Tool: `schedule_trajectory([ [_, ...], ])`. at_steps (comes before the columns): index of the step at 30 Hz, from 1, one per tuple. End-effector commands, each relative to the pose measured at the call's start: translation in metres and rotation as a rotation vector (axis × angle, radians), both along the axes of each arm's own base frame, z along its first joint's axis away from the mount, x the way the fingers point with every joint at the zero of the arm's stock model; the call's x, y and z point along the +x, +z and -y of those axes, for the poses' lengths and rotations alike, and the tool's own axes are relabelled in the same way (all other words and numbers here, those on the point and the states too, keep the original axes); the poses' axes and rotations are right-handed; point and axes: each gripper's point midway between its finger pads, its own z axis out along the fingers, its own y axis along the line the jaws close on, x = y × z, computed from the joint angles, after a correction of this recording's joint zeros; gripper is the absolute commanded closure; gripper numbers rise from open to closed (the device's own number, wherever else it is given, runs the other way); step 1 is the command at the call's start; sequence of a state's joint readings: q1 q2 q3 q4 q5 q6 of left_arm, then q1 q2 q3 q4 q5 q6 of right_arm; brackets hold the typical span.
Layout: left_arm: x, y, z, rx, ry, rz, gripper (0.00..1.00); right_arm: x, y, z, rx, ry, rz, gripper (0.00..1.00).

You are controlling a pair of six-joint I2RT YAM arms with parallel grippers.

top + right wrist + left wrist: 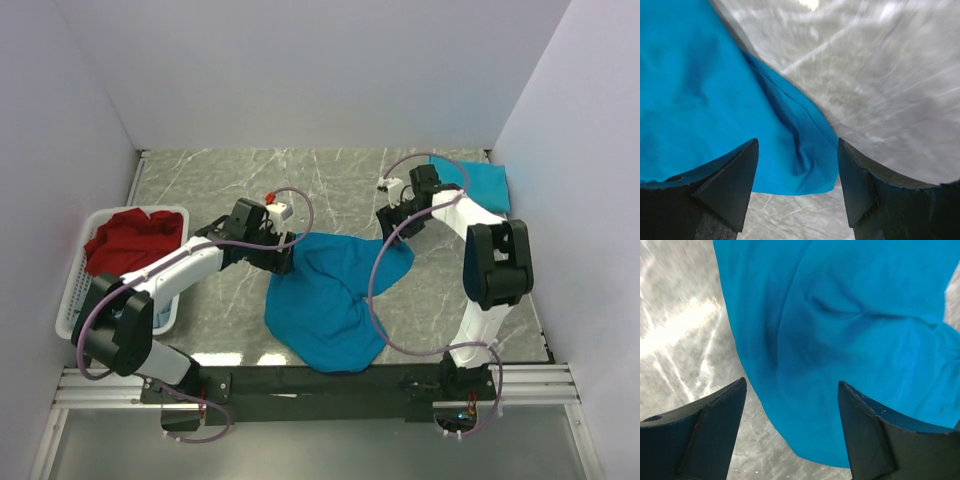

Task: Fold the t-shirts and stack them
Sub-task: Flatten the tshirt out

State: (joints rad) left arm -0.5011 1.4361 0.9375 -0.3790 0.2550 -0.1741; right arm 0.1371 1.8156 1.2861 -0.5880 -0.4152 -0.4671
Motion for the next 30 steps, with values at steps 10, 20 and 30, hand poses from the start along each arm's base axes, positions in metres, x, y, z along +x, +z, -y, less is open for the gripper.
schedule_trajectory([
  [10,0.014,-0.025,-0.019,0.100,0.085,-0.067,0.23,-0.010,-0.026,-0.002,-0.023,-0.021,-0.135,0.34],
  [20,0.016,-0.046,-0.016,0.079,0.076,-0.162,0.31,-0.015,-0.025,-0.007,0.007,-0.002,-0.141,0.49],
  [30,0.010,-0.068,-0.013,0.095,0.068,-0.251,0.58,-0.019,-0.025,-0.008,0.027,0.005,-0.142,0.63],
])
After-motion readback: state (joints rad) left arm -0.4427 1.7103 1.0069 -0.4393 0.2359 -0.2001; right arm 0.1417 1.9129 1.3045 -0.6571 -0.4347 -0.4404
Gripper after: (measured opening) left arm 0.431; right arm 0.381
